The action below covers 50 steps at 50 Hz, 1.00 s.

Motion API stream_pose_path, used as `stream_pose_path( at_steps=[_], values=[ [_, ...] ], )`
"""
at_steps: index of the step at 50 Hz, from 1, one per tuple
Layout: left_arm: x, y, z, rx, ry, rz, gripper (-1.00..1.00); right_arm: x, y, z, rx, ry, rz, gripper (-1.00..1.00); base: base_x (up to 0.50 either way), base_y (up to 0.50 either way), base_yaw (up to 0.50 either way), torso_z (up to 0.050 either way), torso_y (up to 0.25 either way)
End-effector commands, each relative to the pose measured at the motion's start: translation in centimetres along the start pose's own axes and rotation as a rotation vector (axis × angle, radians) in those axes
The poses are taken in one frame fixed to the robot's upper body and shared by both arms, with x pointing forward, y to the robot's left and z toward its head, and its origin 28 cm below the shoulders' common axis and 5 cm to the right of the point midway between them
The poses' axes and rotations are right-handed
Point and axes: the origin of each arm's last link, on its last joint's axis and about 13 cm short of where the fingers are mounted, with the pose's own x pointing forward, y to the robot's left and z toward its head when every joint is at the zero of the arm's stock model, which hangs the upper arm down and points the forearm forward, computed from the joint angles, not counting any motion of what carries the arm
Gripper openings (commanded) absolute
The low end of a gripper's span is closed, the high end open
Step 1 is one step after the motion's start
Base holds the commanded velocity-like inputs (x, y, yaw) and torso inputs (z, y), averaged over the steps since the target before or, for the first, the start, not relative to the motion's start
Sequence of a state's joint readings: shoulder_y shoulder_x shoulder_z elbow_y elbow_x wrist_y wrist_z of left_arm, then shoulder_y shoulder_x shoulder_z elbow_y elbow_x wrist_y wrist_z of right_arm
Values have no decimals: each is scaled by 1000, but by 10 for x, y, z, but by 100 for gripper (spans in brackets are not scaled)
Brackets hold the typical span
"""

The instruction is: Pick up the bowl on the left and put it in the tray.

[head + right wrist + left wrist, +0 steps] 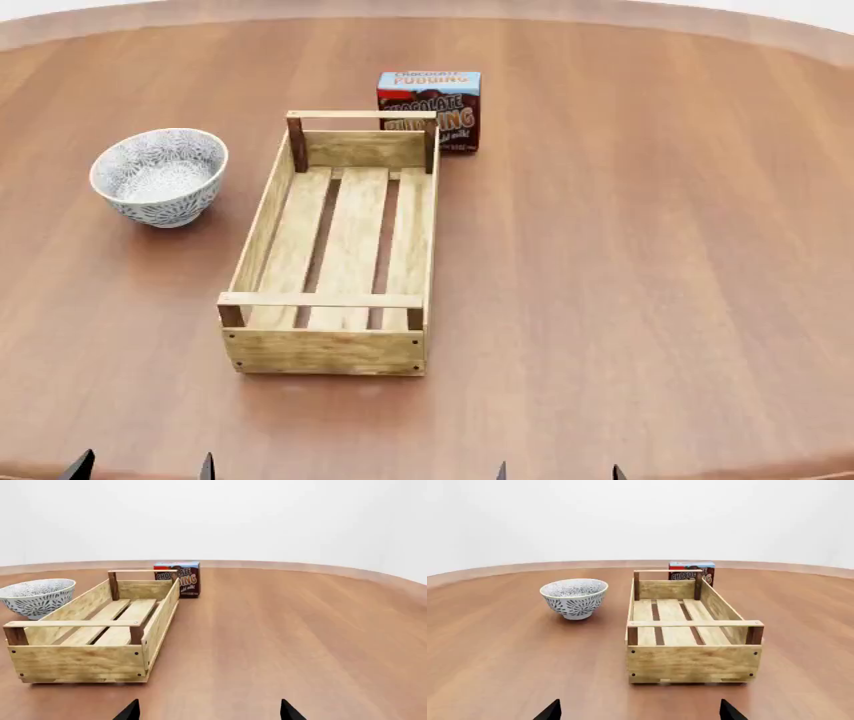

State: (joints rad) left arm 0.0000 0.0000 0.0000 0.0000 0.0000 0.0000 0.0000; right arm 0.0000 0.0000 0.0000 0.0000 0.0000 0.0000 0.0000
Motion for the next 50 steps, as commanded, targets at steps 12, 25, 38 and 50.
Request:
stream_pose_path(
  at_steps=[12, 25, 38, 50],
  values=[
    [-1, 1, 0, 38, 8, 16, 100, -2, -2, 1, -48, 27, -31, 100, 0, 0, 0, 0, 0],
    [-9, 1, 29, 15, -103, -23, 100, -4, -1, 40, -107, -74, -19, 100, 0, 0, 0, 0, 0],
    [-28, -3, 91, 29, -280, -42, 100, -19, 0, 104, -107, -249, -16, 100, 0, 0, 0, 0, 0],
    [-38, -1, 119, 57, -385, -23, 100, -30, 1, 129, -117, -327, -18, 100, 0, 0, 0, 0, 0]
  ],
)
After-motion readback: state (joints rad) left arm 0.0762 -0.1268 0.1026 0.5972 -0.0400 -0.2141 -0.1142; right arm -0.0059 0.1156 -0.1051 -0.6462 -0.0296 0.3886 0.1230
